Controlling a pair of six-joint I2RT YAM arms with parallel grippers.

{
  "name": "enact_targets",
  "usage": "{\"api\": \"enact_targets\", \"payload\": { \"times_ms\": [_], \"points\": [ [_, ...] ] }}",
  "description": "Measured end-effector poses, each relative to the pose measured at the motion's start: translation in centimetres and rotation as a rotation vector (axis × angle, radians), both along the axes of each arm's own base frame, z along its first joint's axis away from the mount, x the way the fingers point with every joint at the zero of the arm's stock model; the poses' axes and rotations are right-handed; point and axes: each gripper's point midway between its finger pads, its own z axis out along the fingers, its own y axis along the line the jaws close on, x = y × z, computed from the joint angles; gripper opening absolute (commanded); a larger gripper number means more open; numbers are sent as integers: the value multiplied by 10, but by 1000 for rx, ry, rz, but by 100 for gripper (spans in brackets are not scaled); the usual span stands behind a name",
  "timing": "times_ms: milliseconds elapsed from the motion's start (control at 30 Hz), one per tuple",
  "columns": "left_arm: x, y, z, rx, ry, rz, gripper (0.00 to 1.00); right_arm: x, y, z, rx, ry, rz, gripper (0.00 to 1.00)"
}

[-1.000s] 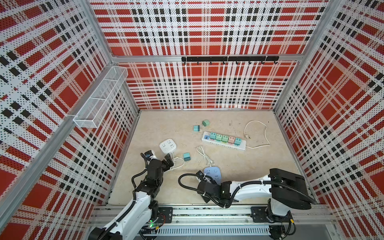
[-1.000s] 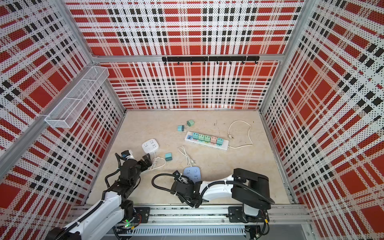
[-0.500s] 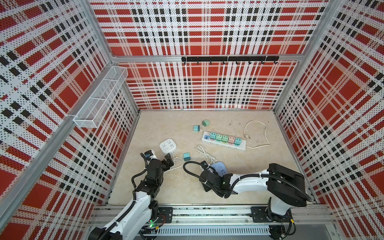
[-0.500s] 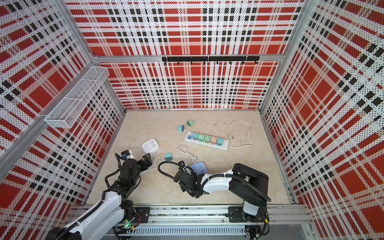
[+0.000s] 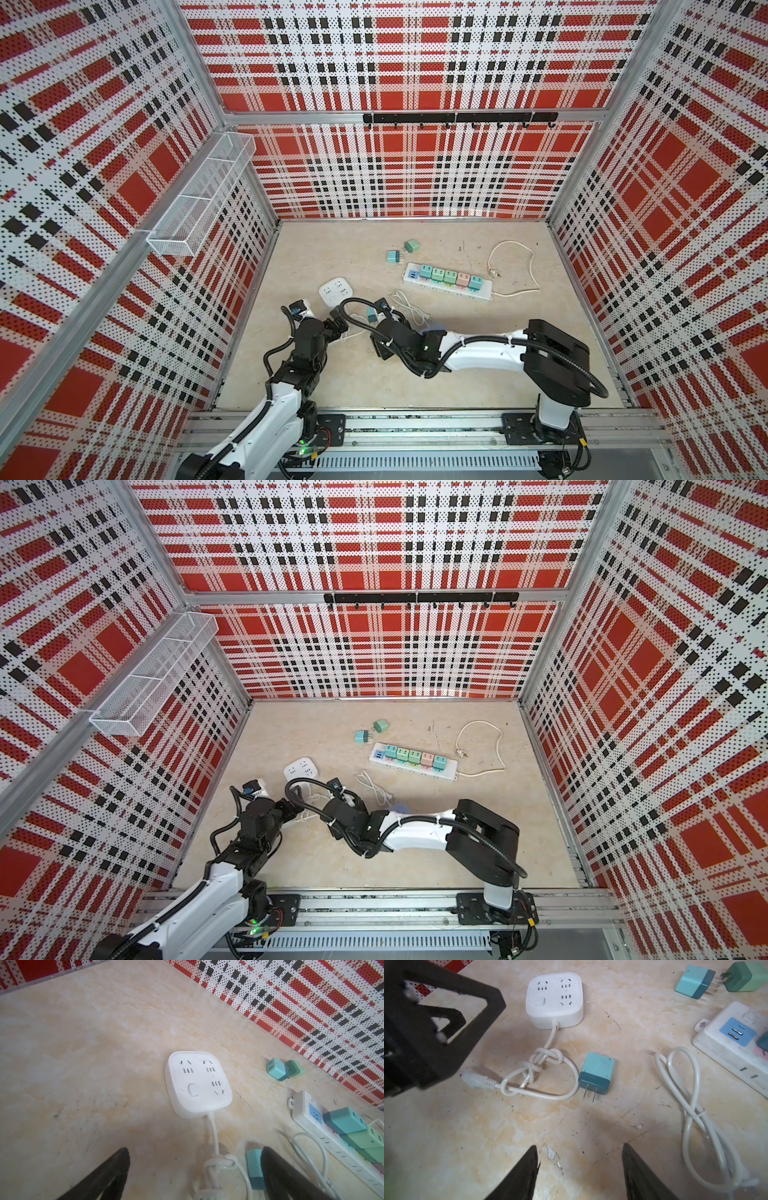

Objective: Insert the plug
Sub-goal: 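Position the right gripper above the loose teal adapter beside the knotted cable, then lower the right gripper and close it on the teal adapter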

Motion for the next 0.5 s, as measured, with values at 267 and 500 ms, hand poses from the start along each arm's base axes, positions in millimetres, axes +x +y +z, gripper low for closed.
{"api": "enact_targets", "payload": {
  "times_ms": [267, 500],
  "points": [
    [0, -1, 1, 3, -6, -2, 99, 28, 10, -26, -54, 35, -17, 67],
    [1, -2, 3, 2, -12, -3, 99, 29, 14, -48, -88, 81, 0, 66]
  ]
}}
